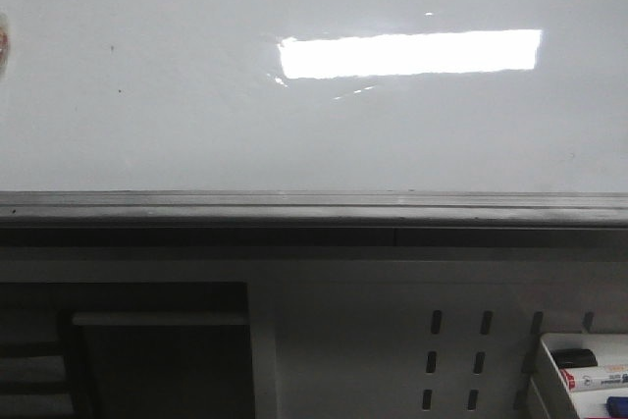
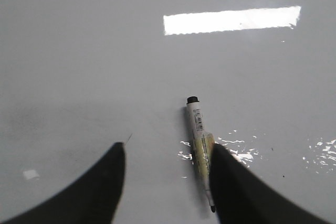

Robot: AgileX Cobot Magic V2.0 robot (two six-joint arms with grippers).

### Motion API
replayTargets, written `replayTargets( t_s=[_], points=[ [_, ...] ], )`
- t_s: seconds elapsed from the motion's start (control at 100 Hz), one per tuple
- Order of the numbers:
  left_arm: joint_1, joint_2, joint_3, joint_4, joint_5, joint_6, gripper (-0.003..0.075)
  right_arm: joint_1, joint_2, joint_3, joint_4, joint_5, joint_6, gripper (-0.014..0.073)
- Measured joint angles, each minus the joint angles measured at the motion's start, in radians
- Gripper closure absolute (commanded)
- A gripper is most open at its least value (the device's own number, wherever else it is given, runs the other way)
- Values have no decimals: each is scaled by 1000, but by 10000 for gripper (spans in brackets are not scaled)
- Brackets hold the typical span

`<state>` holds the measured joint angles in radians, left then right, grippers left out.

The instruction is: Write number 4 on whiteboard

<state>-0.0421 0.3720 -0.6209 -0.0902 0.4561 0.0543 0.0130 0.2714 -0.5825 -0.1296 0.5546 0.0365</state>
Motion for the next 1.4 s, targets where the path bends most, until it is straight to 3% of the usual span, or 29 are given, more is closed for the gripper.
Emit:
replayTargets(
  t_s=[0.1,0.59,0.91,1.4],
  points=[
    [0,0,0,-5,2,0,126,0,0,0,0,2,0,116],
    [-3,51,0,-101,-5,30,244,0,0,0,0,2,0,116],
    [-175,349,0,-27,-6,66,245,0,0,0,0,-5,0,116],
    [-141,737,-10,-45,-260,66,248,0,0,0,0,-5,0,116]
  ],
)
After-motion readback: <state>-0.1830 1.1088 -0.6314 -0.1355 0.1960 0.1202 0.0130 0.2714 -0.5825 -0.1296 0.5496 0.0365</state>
